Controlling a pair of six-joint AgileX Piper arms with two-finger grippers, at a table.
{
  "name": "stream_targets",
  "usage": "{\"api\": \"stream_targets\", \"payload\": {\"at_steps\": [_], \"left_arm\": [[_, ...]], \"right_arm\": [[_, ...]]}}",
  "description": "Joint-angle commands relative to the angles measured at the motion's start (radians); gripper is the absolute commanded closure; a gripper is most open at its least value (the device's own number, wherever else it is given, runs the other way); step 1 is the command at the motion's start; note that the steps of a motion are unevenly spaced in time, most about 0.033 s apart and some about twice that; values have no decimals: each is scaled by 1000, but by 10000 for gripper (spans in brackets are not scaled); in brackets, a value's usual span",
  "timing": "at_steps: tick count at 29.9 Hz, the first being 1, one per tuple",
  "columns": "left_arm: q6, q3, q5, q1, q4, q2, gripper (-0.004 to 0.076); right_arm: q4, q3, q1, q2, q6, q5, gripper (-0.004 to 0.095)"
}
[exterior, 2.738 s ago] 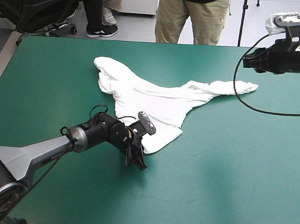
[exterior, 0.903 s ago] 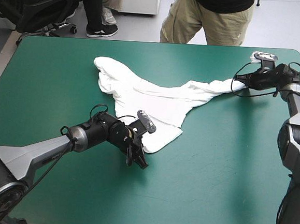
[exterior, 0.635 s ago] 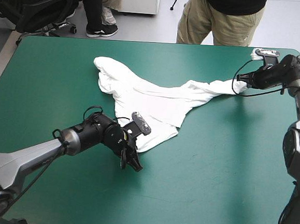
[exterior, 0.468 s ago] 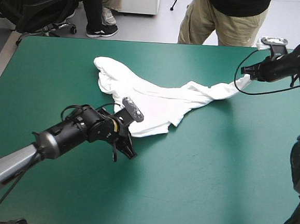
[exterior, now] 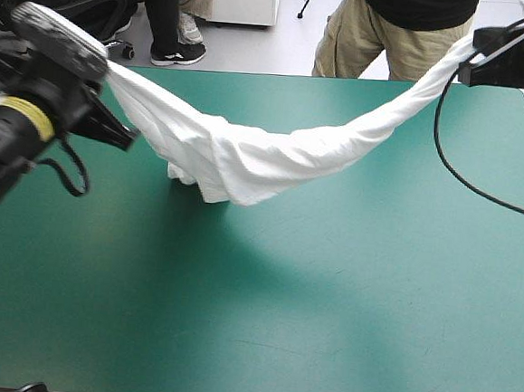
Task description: Fold the cloth
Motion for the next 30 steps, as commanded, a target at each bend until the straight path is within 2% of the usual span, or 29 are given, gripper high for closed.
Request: {"api": "stream_targets", "payload": {"at_steps": [1,8,12,16,22,27,30], "left_arm": [[40,-267,-47,-1,129,-10,733],[189,-765,-61,-1,99,78,733],[224,-883,-66,-1,30,90,733],[242,-879,-44,-1,31,97,733],[234,-790,105,-1,54,129,733],[151,-592,225,-1,65,198,733],[99,-423,201,-1,72,256,733]], "right_arm": [[29,-96,-5,-93,-1,-97,921],[25,-241,-5,-179,21,-163,921],[18,-279,-5,-220,21,-159,921],[14,-281,-5,-243,24,-122,921],[-51,-281,-5,-241,67,25,921],[-84,-281,-5,-205,94,154,921],[-96,-241,-5,-174,127,167,921]]}}
